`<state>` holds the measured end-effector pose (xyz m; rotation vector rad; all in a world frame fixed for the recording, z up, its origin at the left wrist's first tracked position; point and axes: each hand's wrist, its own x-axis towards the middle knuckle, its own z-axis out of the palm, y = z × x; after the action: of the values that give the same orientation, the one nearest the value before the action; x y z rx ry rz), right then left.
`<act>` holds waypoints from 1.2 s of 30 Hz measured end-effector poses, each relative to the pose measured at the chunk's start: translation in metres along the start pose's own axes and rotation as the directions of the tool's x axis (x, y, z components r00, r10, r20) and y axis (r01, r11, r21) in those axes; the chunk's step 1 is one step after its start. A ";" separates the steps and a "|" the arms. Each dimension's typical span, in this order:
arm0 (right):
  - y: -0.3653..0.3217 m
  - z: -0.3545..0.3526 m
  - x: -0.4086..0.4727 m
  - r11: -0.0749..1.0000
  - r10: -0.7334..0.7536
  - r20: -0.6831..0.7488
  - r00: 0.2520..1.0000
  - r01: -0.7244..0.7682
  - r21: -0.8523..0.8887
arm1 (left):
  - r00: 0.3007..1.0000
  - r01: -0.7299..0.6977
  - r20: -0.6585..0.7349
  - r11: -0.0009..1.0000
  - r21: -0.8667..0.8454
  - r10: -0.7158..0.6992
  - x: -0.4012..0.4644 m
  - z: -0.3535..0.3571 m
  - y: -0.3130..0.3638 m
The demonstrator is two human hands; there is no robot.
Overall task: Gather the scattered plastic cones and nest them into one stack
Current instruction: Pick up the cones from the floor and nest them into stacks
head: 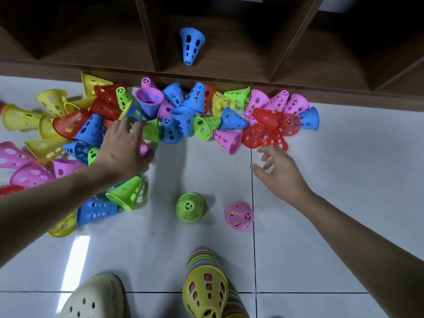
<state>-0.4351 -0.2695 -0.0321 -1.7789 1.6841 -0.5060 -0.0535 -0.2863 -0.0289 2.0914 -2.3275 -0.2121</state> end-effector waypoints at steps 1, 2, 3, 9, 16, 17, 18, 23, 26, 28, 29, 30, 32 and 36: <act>0.000 0.000 0.010 1.000 0.015 -0.065 0.998 -0.015 -0.002 | 0.999 -0.002 0.044 1.000 0.016 0.001 0.010 0.000 -0.005; 0.000 0.000 0.019 1.000 0.024 -0.130 0.991 -0.025 -0.009 | 0.995 -0.008 0.101 0.999 0.043 0.003 0.019 -0.001 -0.007; -0.002 -0.001 0.027 0.999 0.028 -0.181 0.983 -0.035 -0.033 | 0.988 -0.014 0.156 0.997 0.075 0.002 0.028 -0.001 -0.008; 0.001 0.000 0.061 0.956 0.005 -0.085 0.996 -0.029 -0.291 | 0.968 -0.061 0.252 0.978 0.198 0.009 0.049 0.003 0.004; 0.006 0.003 0.057 0.959 0.053 -0.038 0.998 -0.061 -0.278 | 0.970 -0.105 0.233 0.987 0.118 0.075 0.018 0.020 0.008; 0.008 0.003 0.053 0.957 0.050 -0.032 0.998 -0.057 -0.286 | 0.972 -0.109 0.217 0.991 0.077 0.090 0.013 0.021 0.007; 0.010 0.003 0.049 0.955 0.050 -0.024 0.998 -0.055 -0.293 | 0.975 -0.120 0.193 0.992 0.040 0.110 0.007 0.021 0.008; 0.022 0.004 0.035 0.968 0.043 0.010 0.999 -0.039 -0.247 | 0.971 -0.230 0.046 0.971 -0.066 0.233 -0.019 0.010 0.023; 0.022 0.003 0.026 0.973 0.026 0.023 0.999 -0.020 -0.230 | 0.970 -0.242 -0.012 0.962 -0.124 0.243 -0.033 0.001 0.039; 0.022 0.003 0.019 0.975 0.027 0.011 1.000 -0.024 -0.221 | 0.969 -0.244 -0.010 0.947 -0.207 0.247 -0.042 -0.005 0.050; 0.021 0.002 0.016 0.976 0.036 0.007 0.999 -0.034 -0.214 | 0.966 -0.246 0.011 0.936 -0.253 0.257 -0.046 -0.007 0.054; 0.020 0.002 0.013 0.977 0.047 0.011 0.999 -0.044 -0.207 | 0.961 -0.252 0.035 0.920 -0.301 0.274 -0.050 -0.008 0.057; 0.020 0.002 0.007 0.974 0.064 0.014 0.998 -0.059 -0.218 | 0.945 -0.267 0.072 0.879 -0.395 0.320 -0.056 -0.007 0.060; 0.020 0.001 0.006 0.954 0.013 -0.131 0.991 -0.052 -0.296 | 0.929 -0.301 0.069 0.848 -0.437 0.365 -0.066 -0.008 0.059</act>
<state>-0.4489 -0.2748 -0.0471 -1.9612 1.9612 -0.3719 -0.1034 -0.2160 -0.0090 1.4901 -2.3996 -0.8071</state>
